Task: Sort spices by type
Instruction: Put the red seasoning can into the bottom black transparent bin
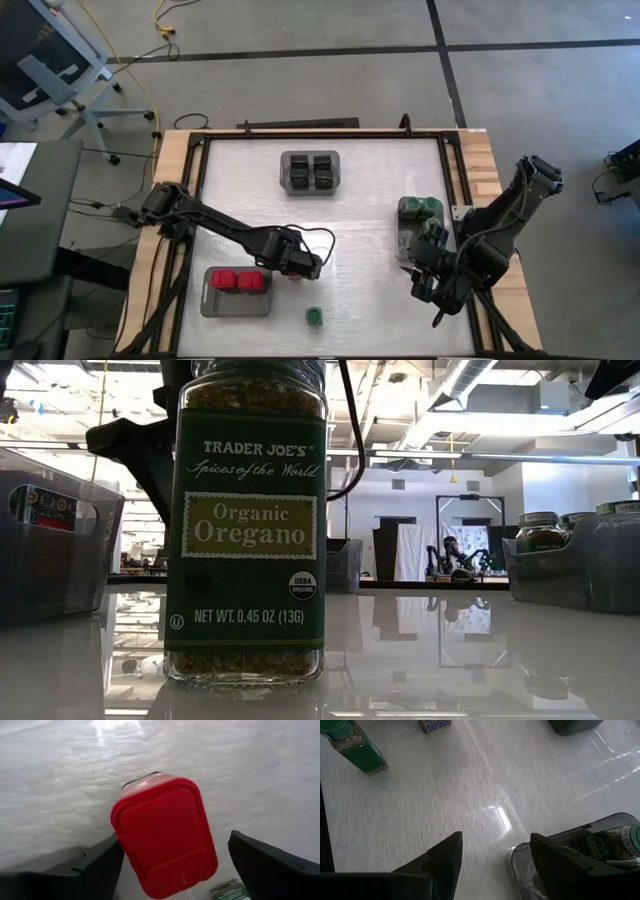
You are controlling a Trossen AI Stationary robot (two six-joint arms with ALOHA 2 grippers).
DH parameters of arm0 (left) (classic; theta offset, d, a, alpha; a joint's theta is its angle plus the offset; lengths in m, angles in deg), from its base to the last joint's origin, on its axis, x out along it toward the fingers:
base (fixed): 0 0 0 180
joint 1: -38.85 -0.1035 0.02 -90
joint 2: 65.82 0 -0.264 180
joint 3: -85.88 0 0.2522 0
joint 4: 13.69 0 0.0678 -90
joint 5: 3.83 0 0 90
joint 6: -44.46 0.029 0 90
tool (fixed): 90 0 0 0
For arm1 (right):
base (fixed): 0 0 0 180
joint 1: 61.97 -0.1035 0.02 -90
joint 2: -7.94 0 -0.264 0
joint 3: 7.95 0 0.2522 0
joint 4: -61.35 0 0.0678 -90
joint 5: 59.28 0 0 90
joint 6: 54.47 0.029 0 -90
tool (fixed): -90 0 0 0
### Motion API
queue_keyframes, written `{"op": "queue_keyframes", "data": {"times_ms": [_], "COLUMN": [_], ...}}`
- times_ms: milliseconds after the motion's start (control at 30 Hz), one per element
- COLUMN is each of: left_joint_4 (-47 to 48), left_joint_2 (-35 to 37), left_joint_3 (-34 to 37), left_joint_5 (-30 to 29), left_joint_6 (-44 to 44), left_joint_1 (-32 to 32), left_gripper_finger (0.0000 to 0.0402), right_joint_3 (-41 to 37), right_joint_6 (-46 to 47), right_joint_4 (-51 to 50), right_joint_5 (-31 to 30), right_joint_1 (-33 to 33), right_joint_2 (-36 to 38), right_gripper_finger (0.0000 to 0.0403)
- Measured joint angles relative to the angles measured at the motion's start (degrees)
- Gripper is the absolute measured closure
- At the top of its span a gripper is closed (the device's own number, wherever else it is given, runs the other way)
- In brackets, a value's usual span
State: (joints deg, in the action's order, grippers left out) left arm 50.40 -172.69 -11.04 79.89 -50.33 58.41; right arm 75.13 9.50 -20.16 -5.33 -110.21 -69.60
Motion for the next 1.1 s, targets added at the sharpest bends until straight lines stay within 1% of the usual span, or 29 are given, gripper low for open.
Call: {"op": "queue_keyframes", "data": {"times_ms": [133,333,433,533,700,833,933,1100], "left_joint_4": [0.0,0.1,0.0,0.0,0.0,0.1,0.0,0.0], "left_joint_2": [-0.1,-0.1,-0.1,-0.1,-0.1,0.6,2.5,7.2], "left_joint_3": [0.0,0.0,0.0,0.0,0.0,0.0,0.0,0.0], "left_joint_5": [0.0,-0.1,-0.2,0.0,1.8,2.9,3.0,1.3], "left_joint_6": [-0.4,-0.4,1.0,2.4,7.8,13.7,17.9,23.3], "left_joint_1": [-0.1,-0.1,-0.5,-1.0,-2.0,-2.5,-2.7,-2.7], "left_gripper_finger": [0.0095,0.0163,0.0185,0.0186,0.0168,0.0174,0.0182,0.0181], "right_joint_3": [0.0,0.0,0.0,0.0,0.0,0.0,0.0,0.0], "right_joint_6": [-0.1,-0.1,-0.1,-0.1,-0.1,-0.1,-0.1,0.0], "right_joint_4": [-0.2,-0.2,-0.2,-0.2,-0.2,-0.2,-0.2,-0.2], "right_joint_5": [0.0,0.0,0.0,0.0,0.0,0.0,0.0,0.0], "right_joint_1": [0.0,0.5,0.5,0.5,0.5,0.5,0.5,0.5], "right_joint_2": [0.0,0.0,0.0,0.0,0.0,0.0,0.0,0.0], "right_gripper_finger": [0.0143,0.0143,0.0143,0.0143,0.0143,0.0143,0.0143,0.0143]}}
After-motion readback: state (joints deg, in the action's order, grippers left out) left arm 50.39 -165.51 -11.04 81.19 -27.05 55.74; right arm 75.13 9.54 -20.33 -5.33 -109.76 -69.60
